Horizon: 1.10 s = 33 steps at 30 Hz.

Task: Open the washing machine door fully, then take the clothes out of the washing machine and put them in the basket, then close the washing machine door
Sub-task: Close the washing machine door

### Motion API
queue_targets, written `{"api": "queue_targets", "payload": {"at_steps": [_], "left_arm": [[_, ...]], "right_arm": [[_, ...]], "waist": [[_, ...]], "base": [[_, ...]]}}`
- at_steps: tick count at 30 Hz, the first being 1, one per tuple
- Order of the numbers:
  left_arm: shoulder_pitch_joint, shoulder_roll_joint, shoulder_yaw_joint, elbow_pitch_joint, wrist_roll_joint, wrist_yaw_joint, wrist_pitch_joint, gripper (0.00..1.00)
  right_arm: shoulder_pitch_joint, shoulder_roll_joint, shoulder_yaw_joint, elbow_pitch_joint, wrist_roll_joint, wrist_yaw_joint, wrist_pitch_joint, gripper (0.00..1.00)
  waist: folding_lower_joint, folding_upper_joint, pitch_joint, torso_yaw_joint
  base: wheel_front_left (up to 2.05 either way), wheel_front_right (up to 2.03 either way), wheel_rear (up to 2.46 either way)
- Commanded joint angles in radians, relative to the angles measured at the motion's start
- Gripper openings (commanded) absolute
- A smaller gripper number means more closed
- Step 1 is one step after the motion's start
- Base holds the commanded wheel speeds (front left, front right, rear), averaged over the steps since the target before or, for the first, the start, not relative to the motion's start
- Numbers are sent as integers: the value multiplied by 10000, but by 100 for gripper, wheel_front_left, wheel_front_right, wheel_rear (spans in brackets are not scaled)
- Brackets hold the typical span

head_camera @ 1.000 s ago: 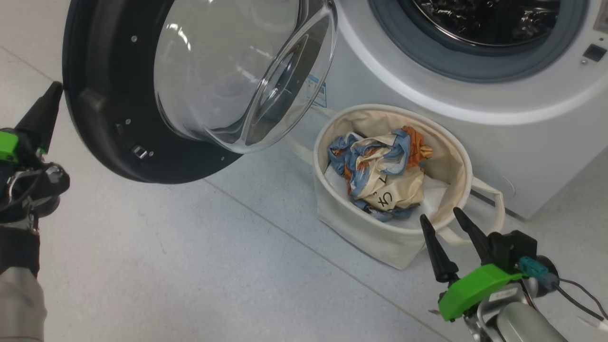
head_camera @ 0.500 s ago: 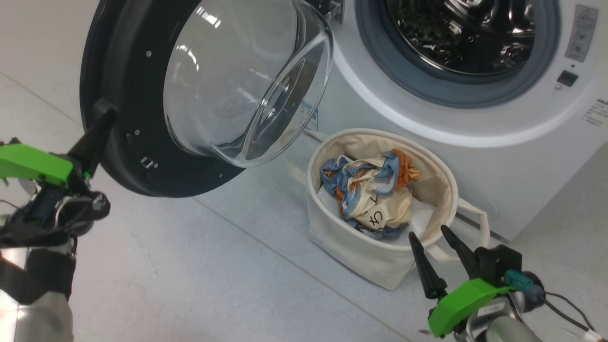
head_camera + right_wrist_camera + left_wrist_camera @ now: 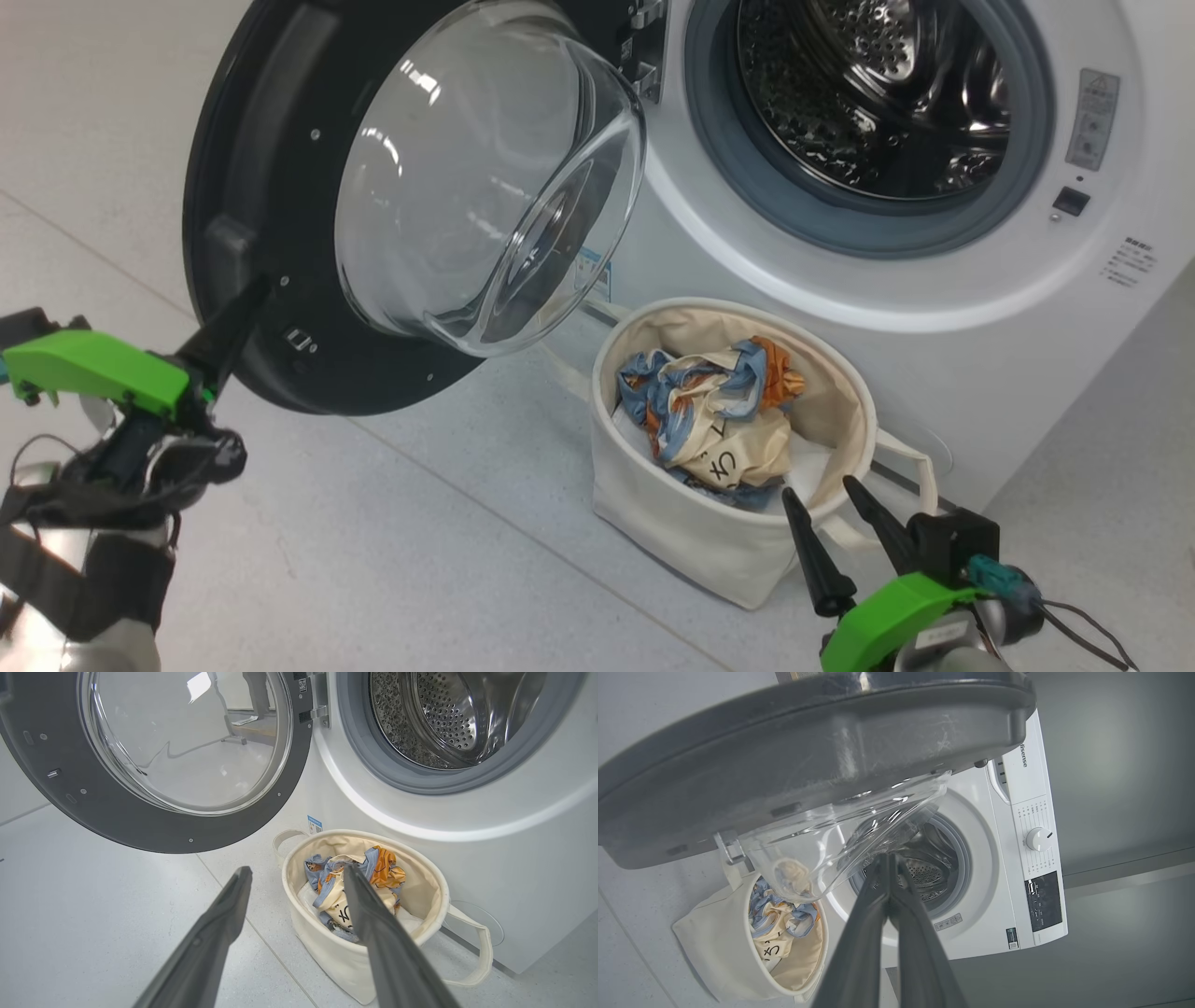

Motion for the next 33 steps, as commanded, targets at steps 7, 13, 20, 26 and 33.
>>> {"api": "queue_targets", "payload": {"at_steps": [7, 13, 20, 26, 33], "left_arm": [[-39, 498, 20, -452, -82, -69, 28, 0], [102, 582, -119, -508, -155, -69, 1, 0], [151, 797, -120, -425, -186, -69, -180, 0], [59, 1056, 76, -237, -327, -69, -433, 0], [-281, 1543, 462, 351, -458, -69, -808, 0]], "right_arm": [[-49, 151, 109, -100, 94, 75, -208, 100], [66, 232, -17, -112, 79, 75, -218, 100], [158, 293, -95, -187, 29, 75, -220, 100], [132, 185, -90, -251, -22, 75, -220, 100], [30, -58, -116, -311, -102, 75, -221, 100]], "waist": [[0, -1, -259, -90], [0, -1, -334, -96], [0, -1, -356, -87], [0, -1, -224, -95], [0, -1, 148, -123]], "base": [[0, 0, 0], [0, 0, 0], [0, 0, 0], [0, 0, 0], [0, 0, 0]]}}
